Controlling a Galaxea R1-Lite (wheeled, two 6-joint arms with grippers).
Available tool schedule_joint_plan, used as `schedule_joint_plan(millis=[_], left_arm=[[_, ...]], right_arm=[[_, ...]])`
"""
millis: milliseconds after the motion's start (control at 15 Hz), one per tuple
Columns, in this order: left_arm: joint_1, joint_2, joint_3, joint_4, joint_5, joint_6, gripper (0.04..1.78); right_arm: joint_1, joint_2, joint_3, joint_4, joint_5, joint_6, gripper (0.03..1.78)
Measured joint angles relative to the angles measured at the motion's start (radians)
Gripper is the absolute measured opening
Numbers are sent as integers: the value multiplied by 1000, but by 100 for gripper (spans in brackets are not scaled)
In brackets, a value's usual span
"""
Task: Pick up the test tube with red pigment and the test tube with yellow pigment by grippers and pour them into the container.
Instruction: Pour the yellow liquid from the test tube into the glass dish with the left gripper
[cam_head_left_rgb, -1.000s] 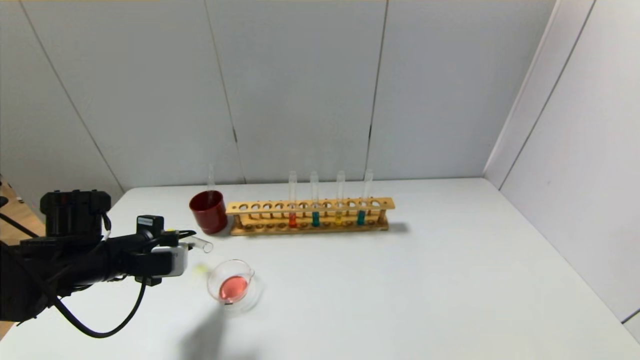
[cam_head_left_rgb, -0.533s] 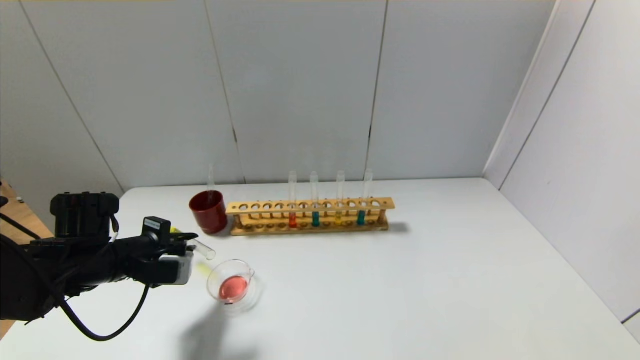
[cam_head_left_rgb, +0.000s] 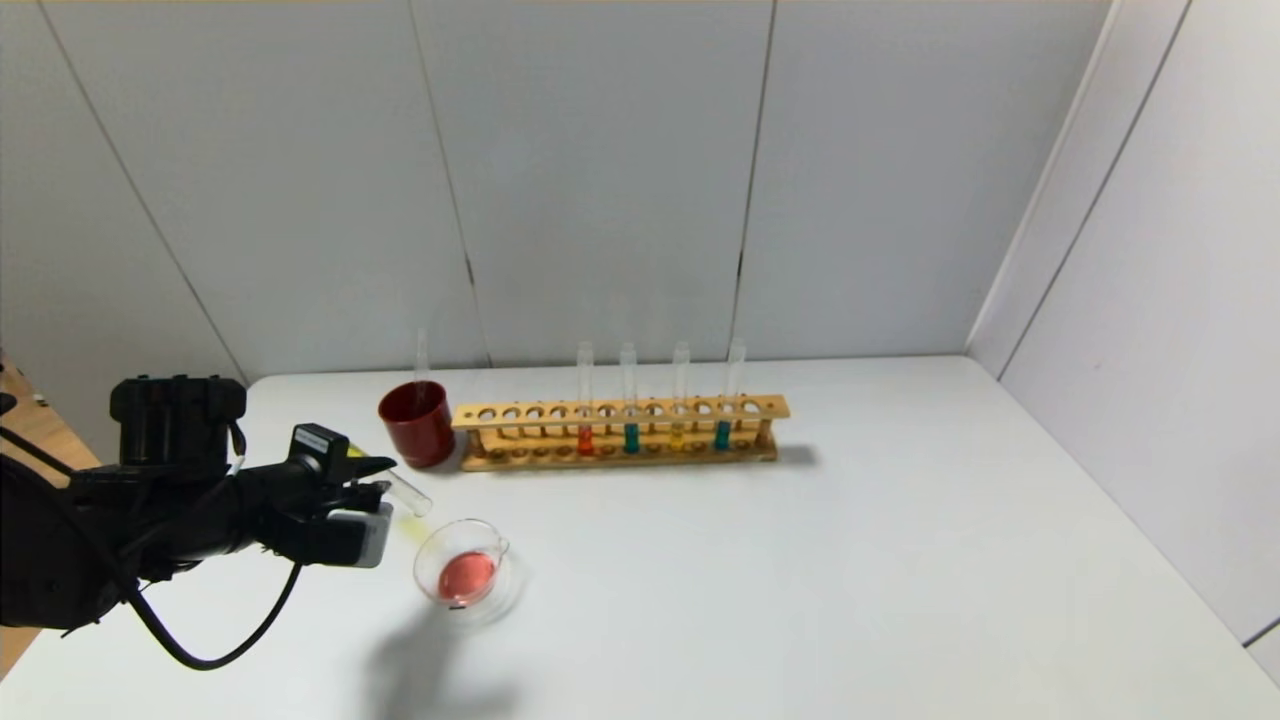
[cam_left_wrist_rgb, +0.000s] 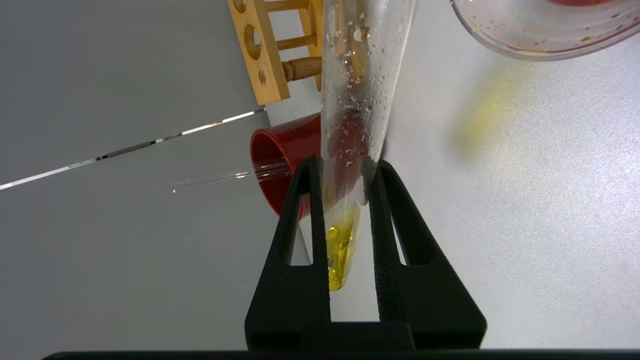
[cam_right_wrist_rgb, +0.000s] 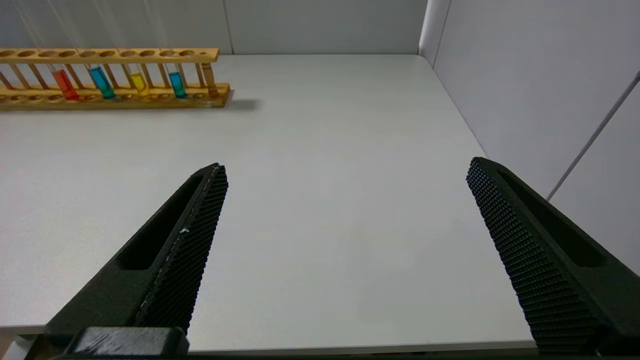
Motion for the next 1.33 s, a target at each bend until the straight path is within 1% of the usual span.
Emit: schedule_joint_plan(millis=[467, 1000, 1333], left_arm=[[-14, 7, -37, 1, 7, 97, 30], [-14, 36, -51, -9, 37, 108, 30], [-15, 53, -48, -9, 51, 174, 30]], right_arm=[[0, 0, 0, 0, 0, 0, 175], [0, 0, 0, 0, 0, 0, 175], [0, 0, 0, 0, 0, 0, 175]])
